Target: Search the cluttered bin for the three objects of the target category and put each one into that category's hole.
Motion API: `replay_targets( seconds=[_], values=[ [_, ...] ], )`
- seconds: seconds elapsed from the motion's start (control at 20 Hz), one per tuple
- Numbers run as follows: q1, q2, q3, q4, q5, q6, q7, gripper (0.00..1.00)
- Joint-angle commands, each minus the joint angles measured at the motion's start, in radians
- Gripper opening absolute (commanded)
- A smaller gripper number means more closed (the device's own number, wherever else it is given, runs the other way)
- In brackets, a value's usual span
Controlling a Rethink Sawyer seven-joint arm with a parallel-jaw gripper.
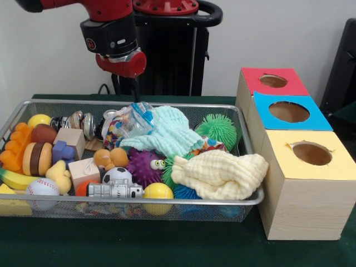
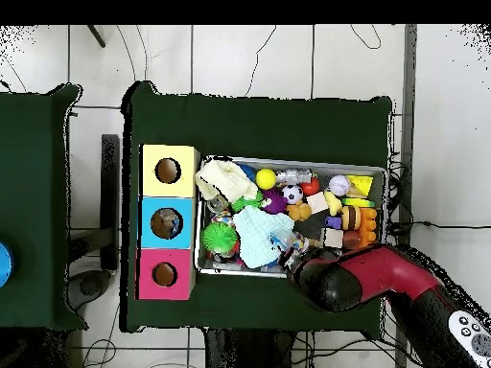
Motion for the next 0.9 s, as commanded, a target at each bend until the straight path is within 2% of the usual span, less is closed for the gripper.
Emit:
replay_targets(
  seconds=[0.05, 0.9],
  values=[
    [0.023, -0.007, 0.023, -0.080, 0.007, 0.050, -0.029, 1.00],
    [0.013, -0.088, 0.044, -0.045, 0.055, 0.068, -0.031, 1.00]
  ],
)
